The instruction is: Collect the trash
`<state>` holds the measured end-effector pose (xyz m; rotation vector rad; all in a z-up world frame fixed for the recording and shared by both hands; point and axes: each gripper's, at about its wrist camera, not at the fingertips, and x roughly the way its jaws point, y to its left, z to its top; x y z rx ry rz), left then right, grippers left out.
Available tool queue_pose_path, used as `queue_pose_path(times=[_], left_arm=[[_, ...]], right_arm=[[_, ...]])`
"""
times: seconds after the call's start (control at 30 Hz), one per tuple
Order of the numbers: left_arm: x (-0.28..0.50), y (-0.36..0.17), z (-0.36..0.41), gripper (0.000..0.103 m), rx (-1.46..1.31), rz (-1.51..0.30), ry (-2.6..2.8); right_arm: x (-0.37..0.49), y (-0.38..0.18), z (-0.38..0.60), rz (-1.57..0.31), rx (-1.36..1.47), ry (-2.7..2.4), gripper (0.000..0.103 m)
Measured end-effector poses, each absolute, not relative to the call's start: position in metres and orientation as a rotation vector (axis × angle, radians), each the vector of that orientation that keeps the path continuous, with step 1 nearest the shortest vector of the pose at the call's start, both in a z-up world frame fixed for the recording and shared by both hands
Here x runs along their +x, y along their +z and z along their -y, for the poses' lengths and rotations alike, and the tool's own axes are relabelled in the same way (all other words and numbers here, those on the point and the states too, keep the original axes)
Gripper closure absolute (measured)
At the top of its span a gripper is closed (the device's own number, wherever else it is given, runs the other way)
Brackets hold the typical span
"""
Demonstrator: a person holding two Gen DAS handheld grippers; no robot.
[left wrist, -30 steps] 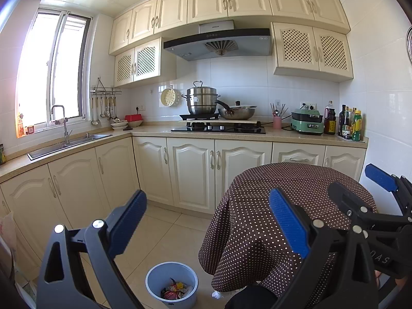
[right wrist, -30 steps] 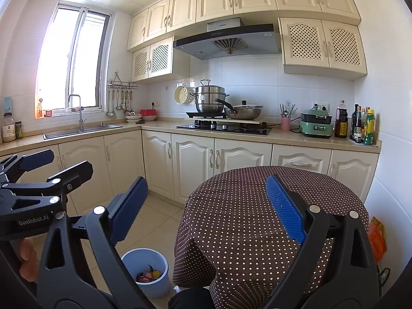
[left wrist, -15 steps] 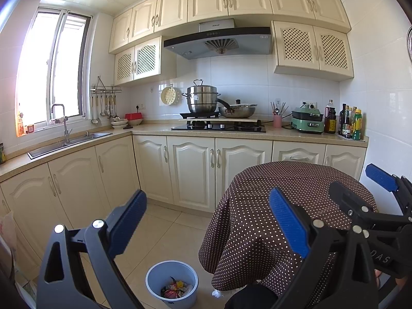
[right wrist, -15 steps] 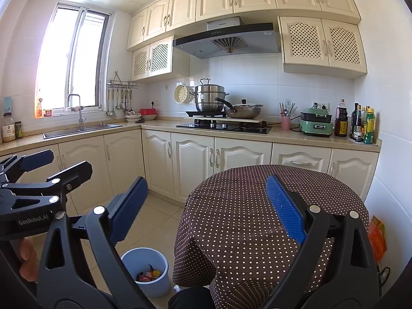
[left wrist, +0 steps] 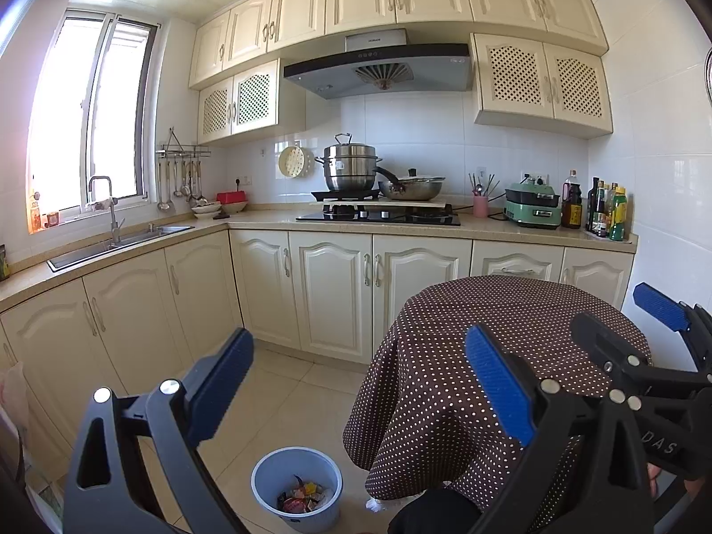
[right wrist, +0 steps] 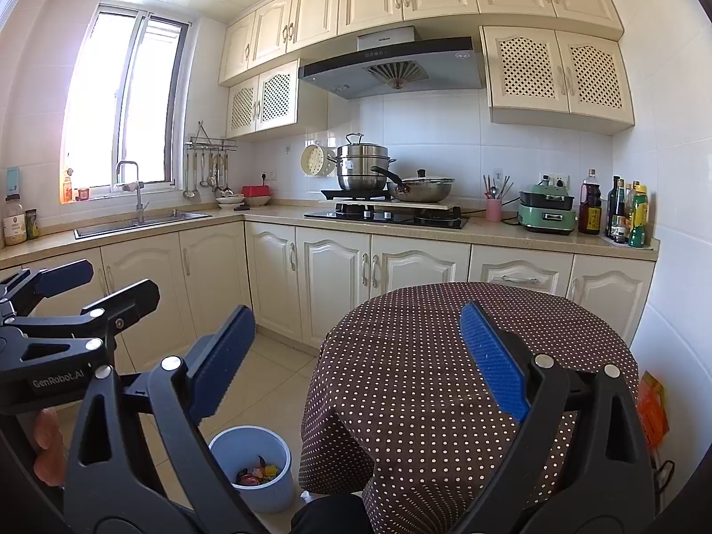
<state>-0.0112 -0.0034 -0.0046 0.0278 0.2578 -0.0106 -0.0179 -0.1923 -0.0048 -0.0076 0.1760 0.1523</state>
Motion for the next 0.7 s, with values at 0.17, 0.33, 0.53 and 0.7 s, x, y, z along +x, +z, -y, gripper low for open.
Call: queue_pose_path(times=[0.17,0.33,0.53,0.7], left_arm=[[-0.0127,-0.0061,0.0021,0.009,0.026,-0.262,-0.009],[-0.0128,-0.0057,0.0019,0.009,0.024,-0.264,-0.011],[-0.0104,-0.0040,0.0042,0.009,0.025,-0.268,-0.012],[-0.0062,-0.0041,0.0037,0.009,0.025,-0.276,-0.010]], right_arm=[[-0.0182,-0.0087,0.1906,-0.182,-0.004,0.152,0.011],[-0.0161,-0.0098,0.1921,-0.188,-0.001,0.153,0.011],[-0.0147,-0.0120,0.1928,-0.196,0.006,0.153,0.011],[-0.0114,-0.0139,0.1924,-0.207,0.011,0.156,0.011]])
